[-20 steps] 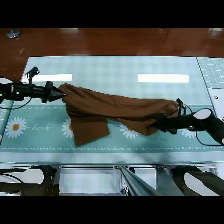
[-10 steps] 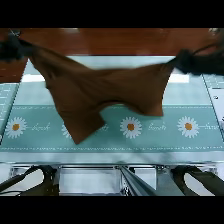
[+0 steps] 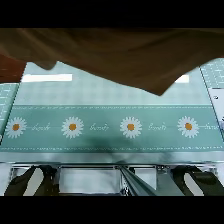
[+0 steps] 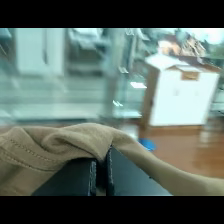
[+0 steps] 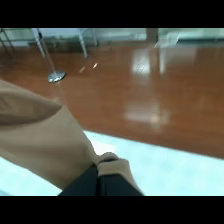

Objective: Fold the shirts.

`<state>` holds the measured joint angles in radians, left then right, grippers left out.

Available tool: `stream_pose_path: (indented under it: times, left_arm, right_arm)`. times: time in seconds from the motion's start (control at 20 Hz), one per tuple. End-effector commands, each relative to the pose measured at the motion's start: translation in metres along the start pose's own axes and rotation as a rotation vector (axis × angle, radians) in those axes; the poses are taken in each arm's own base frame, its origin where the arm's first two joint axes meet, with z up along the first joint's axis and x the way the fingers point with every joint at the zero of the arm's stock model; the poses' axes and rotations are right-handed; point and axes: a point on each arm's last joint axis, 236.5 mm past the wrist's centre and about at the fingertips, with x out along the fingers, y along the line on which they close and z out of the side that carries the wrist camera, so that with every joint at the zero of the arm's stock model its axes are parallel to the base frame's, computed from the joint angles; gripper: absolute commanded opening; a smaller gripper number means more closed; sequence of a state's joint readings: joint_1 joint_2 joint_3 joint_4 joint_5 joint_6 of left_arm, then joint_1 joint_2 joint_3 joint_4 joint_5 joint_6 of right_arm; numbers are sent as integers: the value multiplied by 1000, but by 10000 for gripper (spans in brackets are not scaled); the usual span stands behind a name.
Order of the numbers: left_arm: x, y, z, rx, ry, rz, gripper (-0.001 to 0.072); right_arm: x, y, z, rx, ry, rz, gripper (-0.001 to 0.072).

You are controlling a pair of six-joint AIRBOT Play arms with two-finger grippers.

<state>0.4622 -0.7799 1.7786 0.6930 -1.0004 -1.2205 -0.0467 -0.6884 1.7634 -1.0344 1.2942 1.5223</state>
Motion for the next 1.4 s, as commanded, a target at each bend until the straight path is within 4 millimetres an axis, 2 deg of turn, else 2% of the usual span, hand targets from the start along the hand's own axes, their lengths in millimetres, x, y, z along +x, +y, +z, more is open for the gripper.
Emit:
stream_pose_path:
  times: [0.0,0.1,0.15,0.25,0.3,0.4,0.55,0.6,0.75,0.9,1.0,1.15,1.25,1.35]
  left_arm:
    - [-60,-22,29,110,-68,124,27]
    - [-85,-28,21,169,-28,153,27]
    - [-101,-25,14,208,8,182,27]
    - [-128,-11,4,184,58,233,28]
    - [-134,-9,-2,168,74,221,27]
    - [-128,-9,-28,151,169,179,27]
    - [-106,1,-101,79,409,171,27]
    - [-97,6,-127,55,480,178,27]
    - [-70,22,-215,18,710,189,27]
    - [-34,36,-298,-41,841,195,28]
    - [-2,48,-342,-112,858,228,28]
    - [48,63,-400,-164,903,246,28]
    - [75,63,-438,-234,952,233,28]
    - [96,51,-476,-359,1025,204,27]
  right_arm:
    - [-73,14,15,-92,-149,-106,32]
    - [-92,15,14,-100,-176,-138,32]
    - [-97,16,11,-100,-173,-146,32]
    - [-100,13,0,-82,-137,-165,32]
    - [-99,3,-7,-44,-103,-200,32]
    - [-94,-18,-25,-9,-12,-272,32]
    - [-75,-37,-52,27,117,-301,32]
    - [-64,-45,-70,39,191,-305,32]
    - [-22,-80,-155,112,467,-324,32]
    - [37,-123,-218,190,539,-348,32]
    - [81,-151,-245,234,567,-361,32]
    - [160,-191,-272,257,623,-334,32]
    - [203,-214,-297,310,714,-328,32]
    - [250,-228,-322,403,768,-294,33]
